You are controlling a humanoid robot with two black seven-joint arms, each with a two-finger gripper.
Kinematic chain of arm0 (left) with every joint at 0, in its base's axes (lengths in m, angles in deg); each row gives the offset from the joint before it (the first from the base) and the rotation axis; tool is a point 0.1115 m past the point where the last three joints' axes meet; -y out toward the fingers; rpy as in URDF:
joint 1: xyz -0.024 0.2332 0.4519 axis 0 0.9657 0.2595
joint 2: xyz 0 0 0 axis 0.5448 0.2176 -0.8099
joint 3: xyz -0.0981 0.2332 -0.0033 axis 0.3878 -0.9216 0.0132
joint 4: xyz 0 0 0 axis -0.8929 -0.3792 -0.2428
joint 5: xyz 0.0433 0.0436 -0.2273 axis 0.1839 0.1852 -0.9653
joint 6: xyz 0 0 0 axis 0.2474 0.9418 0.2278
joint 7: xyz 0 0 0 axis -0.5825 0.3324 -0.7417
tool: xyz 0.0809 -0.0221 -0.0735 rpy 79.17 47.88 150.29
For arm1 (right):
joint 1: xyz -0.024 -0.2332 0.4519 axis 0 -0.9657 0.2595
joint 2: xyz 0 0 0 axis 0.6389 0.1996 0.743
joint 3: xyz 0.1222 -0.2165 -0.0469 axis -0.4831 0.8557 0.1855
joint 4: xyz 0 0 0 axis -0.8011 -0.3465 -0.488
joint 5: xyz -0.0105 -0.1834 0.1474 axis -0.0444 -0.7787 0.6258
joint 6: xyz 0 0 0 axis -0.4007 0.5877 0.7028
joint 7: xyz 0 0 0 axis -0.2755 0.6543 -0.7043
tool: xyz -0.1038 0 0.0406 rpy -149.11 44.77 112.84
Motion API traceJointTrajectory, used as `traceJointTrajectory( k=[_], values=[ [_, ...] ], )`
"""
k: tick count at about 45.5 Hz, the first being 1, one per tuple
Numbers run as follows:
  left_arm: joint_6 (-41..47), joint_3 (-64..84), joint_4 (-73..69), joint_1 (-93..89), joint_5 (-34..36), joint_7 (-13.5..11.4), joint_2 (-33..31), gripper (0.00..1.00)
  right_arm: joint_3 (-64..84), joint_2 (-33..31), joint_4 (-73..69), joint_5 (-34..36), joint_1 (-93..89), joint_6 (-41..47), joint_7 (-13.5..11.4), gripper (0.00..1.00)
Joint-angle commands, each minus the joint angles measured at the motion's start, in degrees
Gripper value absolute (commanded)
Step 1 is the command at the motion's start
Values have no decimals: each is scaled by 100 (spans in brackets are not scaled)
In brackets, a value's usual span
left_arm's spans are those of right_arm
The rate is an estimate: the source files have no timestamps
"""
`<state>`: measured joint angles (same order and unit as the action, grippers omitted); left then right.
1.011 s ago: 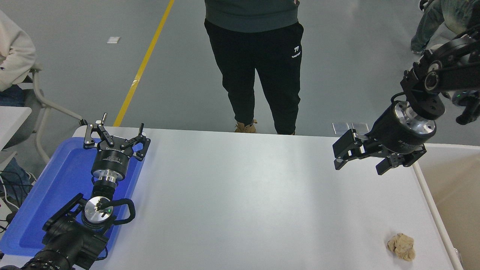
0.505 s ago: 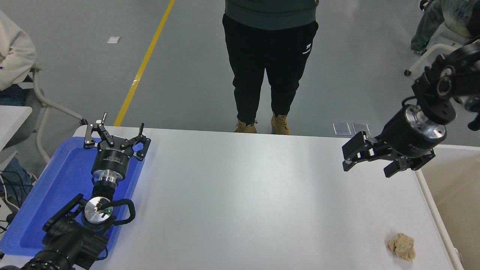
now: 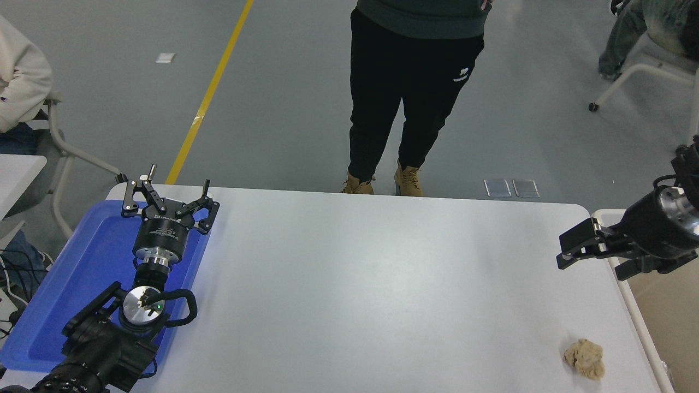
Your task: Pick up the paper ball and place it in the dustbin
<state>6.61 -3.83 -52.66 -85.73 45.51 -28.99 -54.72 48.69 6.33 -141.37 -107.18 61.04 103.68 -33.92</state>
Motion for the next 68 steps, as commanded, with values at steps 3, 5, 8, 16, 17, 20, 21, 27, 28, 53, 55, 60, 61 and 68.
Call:
traceJointTrajectory(
  k=[3, 5, 8, 16, 17, 20, 21, 27, 28, 53, 55, 60, 61, 68],
  values=[
    [-1, 2, 3, -1, 1, 2, 0, 100, -756, -709, 401, -1196, -1552, -609, 0, 100],
    [-1, 2, -6, -1, 1, 2, 0, 100, -906, -709, 541, -1337, -1868, -784, 0, 100],
    [-1, 2, -6, -1, 1, -7, 0, 100, -1099, -700, 743, -1556, -2334, -1039, 0, 100],
    [-1, 2, -6, -1, 1, -7, 0, 100, -2030, -621, 1350, -1935, -3775, -1620, -8, 100],
    [-1, 2, 3, -1, 1, -7, 0, 100, -2136, -577, 1437, -1970, -3916, -1638, -17, 100],
    [-1, 2, -6, -1, 1, -7, 0, 100, -2382, -446, 1657, -2137, -4294, -1664, -17, 100],
    [-1, 2, 3, -1, 1, 2, 0, 100, -2461, -384, 1702, -2207, -4409, -1673, -8, 100],
    [-1, 2, 3, -1, 1, 2, 0, 100, -2769, -313, 1746, -2269, -4717, -1725, -17, 100],
    [-1, 2, 3, -1, 1, -7, 0, 100, -2805, -305, 1746, -2269, -4752, -1743, -17, 100],
    [-1, 2, -6, -1, 1, 2, 0, 100, -3033, 170, 2221, -2243, -5297, -2200, -17, 99],
    [-1, 2, -6, -1, 1, -7, 0, 100, -3033, 179, 2256, -2251, -5315, -2227, -17, 99],
    [-1, 2, 3, -1, 1, 2, 0, 100, -3033, 232, 2256, -2251, -5385, -2297, -17, 95],
    [-1, 2, 3, -1, 1, -7, 0, 100, -3033, 240, 2256, -2251, -5394, -2297, -8, 94],
    [-1, 2, 3, -1, 1, -7, 0, 100, -3042, 240, 2256, -2243, -5464, -2332, 27, 48]
  ],
)
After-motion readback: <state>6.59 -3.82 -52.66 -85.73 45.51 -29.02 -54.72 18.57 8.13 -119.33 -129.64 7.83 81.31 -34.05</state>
